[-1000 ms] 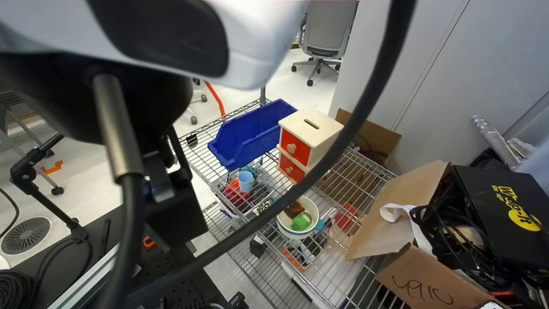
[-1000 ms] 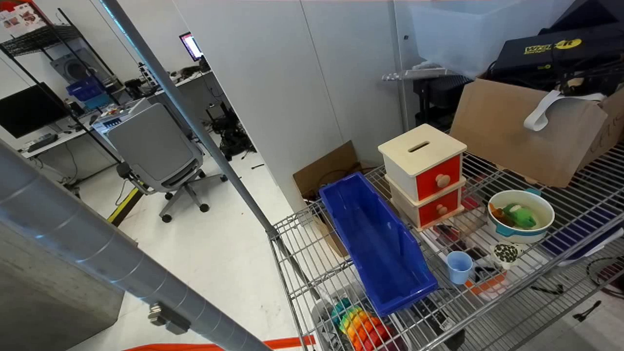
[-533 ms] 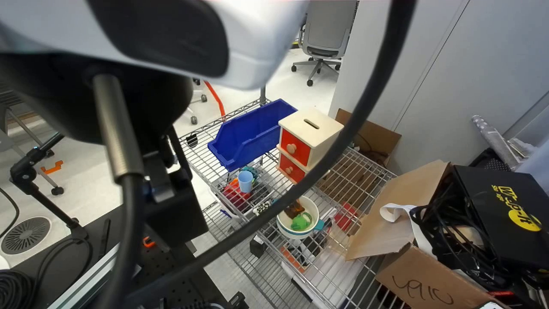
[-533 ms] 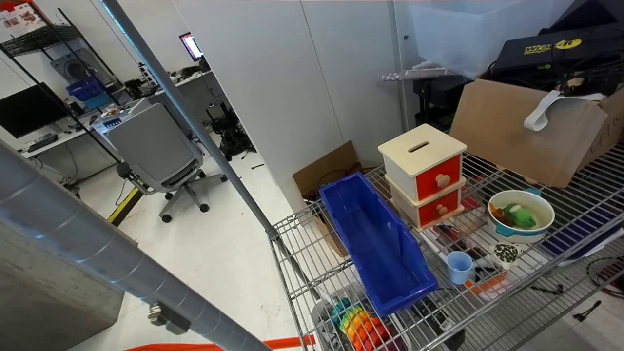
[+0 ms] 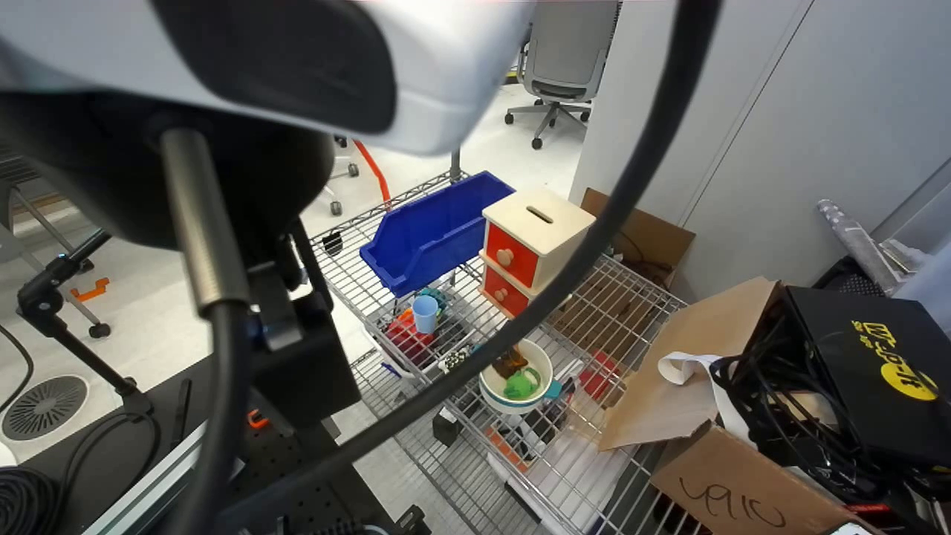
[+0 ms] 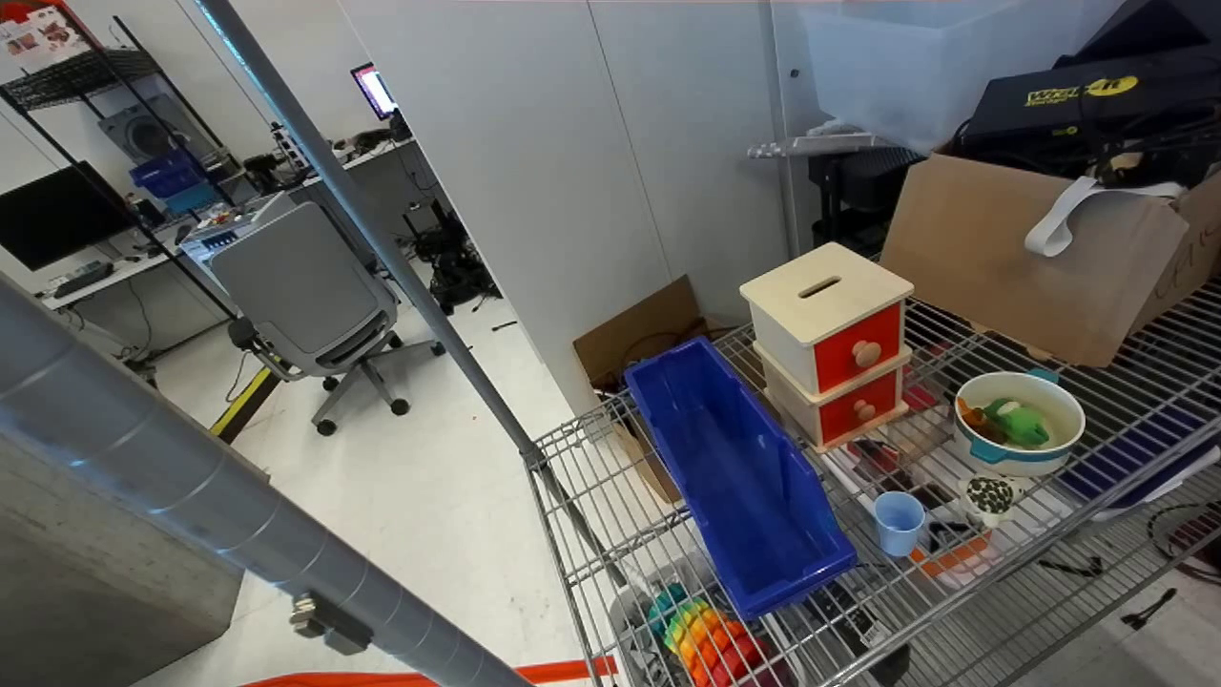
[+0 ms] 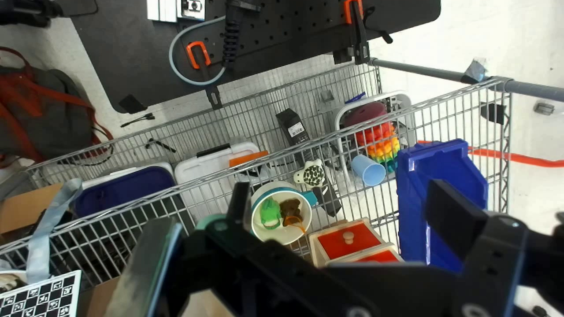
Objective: Put the blue cup in the blue container
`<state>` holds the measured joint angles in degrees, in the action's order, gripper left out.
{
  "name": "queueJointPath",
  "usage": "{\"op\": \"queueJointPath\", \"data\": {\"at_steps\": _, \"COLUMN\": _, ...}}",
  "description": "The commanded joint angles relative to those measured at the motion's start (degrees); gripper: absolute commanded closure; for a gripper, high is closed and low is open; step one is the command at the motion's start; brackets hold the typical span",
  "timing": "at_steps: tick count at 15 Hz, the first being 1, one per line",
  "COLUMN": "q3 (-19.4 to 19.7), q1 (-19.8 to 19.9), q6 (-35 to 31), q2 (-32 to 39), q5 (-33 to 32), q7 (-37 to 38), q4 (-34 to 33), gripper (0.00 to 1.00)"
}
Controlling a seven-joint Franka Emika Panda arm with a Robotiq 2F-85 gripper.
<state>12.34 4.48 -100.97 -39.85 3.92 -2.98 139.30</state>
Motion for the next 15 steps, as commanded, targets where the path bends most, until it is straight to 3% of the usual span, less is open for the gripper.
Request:
{"op": "queueJointPath", "data": {"at_steps": 1, "q3": -0.9, "q1": 1.3, "q6": 0.2, "q2": 0.2, "q5": 0.7, "q7": -0.7, "q4": -0.2, "gripper": 0.0}}
{"op": "queueJointPath", "data": {"at_steps": 5, "q3": -3.4, "q1": -1.2, "q6": -0.6, "q2": 4.1, "q5": 2.8, "q7": -0.3, "q4": -2.0, "gripper": 0.0}}
{"op": "queueJointPath", "data": {"at_steps": 7, "q3": -7.6, "q1": -2.4, "q6": -3.4, "q2": 6.8, "q5": 2.1, "q7": 2.5, "q4": -1.4, "gripper": 0.0}}
{"op": "queueJointPath", "data": {"at_steps": 12, "q3": -17.5, "q1": -5.9, "q6": -19.7, "q2": 15.2, "q5": -0.6, "q7": 8.6, "q4": 2.7, "gripper": 0.0}}
{"op": "queueJointPath", "data": {"at_steps": 15, "q3": -20.6, "q1": -7.1, "q6": -29.5, "q2": 21.9, "q5": -2.8, "q7": 10.9, "q4": 4.2, "gripper": 0.0}}
